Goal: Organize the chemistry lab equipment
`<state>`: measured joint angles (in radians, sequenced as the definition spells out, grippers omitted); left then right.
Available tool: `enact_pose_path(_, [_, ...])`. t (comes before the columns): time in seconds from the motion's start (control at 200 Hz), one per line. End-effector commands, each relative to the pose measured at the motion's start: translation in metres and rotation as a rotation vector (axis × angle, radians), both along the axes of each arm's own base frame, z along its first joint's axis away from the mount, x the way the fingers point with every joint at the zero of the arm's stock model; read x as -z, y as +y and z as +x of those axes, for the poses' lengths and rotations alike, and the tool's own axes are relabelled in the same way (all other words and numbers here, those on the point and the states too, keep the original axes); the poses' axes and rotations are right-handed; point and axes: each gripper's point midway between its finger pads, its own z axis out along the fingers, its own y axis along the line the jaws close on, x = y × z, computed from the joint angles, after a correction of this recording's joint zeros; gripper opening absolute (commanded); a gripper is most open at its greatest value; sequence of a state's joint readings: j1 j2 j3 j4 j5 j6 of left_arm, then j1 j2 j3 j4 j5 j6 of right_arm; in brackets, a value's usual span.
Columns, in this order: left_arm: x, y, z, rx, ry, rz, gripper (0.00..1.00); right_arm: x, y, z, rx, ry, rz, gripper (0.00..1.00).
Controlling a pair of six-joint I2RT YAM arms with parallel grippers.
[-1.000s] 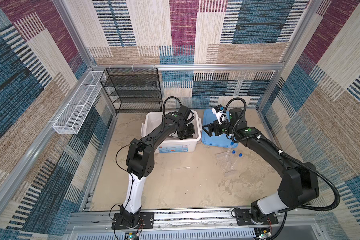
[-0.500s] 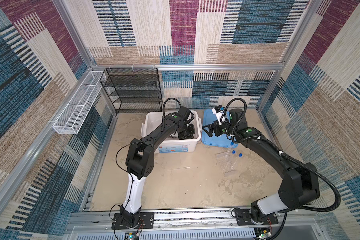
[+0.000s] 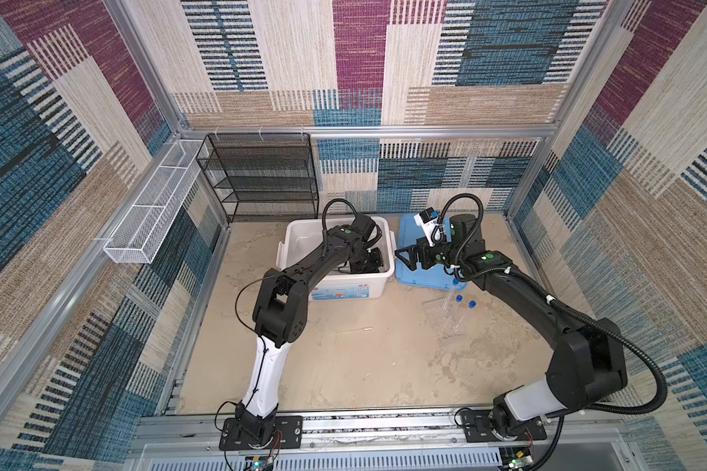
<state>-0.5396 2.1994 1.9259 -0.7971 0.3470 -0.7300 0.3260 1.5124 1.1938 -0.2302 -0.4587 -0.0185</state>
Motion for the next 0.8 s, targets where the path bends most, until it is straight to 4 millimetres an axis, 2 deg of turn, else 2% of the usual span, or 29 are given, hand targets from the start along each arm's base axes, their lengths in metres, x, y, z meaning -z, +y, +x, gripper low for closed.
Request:
enact_pose_path(0.0, [-0.001, -0.001, 0.005, -0.017, 0.001, -0.013, 0.07, -0.004, 0.005, 0.001, -0.03, -0.022, 0.011, 1.0])
enact_pose_path(0.791, [0.034, 0.005, 0.008, -0.018, 0.051, 0.024, 0.16, 0.007, 0.009, 0.0, -0.053, 0.022, 0.017, 0.99])
